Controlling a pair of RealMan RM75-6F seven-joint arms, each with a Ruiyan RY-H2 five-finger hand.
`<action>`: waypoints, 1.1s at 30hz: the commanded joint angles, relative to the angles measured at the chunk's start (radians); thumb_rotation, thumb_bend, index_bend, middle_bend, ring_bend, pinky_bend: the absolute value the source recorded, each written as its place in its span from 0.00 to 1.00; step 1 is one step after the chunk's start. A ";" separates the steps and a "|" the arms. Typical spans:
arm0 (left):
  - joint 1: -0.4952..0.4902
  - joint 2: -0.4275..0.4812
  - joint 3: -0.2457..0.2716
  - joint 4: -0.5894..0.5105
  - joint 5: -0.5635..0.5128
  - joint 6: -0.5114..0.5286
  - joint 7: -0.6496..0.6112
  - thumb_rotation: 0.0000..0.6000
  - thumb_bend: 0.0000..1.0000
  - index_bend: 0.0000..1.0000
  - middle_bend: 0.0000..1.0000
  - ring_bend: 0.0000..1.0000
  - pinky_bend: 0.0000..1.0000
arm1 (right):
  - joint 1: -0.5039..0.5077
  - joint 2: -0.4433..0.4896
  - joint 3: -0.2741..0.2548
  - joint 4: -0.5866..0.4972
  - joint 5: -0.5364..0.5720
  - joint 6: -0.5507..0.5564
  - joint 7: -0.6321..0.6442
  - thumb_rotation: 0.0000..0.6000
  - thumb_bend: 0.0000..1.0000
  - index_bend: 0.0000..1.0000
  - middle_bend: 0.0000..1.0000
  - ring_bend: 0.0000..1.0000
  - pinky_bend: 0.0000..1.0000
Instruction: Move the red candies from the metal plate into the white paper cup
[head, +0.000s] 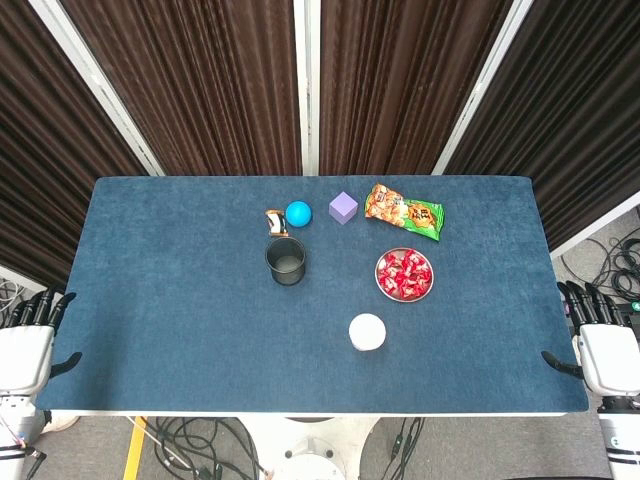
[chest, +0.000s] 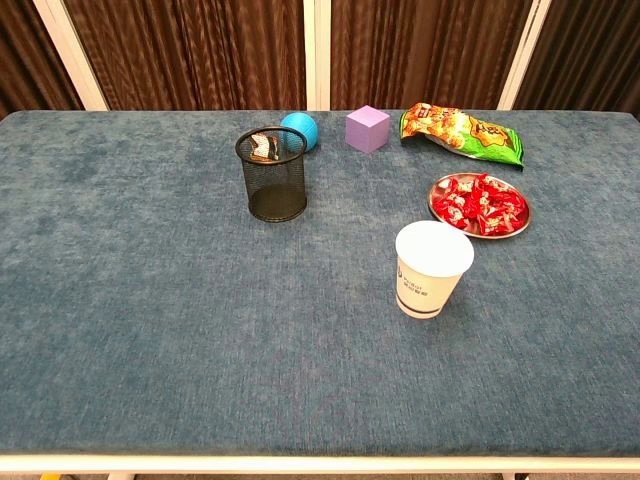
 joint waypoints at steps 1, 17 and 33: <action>0.000 -0.002 -0.001 0.002 0.003 0.002 0.000 1.00 0.00 0.21 0.15 0.14 0.19 | 0.000 0.000 -0.001 -0.001 -0.002 0.000 0.001 1.00 0.00 0.07 0.08 0.02 0.11; -0.001 0.012 0.004 -0.014 0.034 0.009 -0.003 1.00 0.00 0.21 0.15 0.14 0.19 | -0.012 0.000 -0.006 0.010 -0.019 0.024 0.033 1.00 0.00 0.07 0.09 0.03 0.11; 0.005 0.021 0.007 -0.009 0.037 0.011 -0.026 1.00 0.00 0.21 0.16 0.14 0.19 | 0.215 -0.021 0.086 0.050 0.038 -0.252 0.000 1.00 0.07 0.14 0.27 0.30 0.52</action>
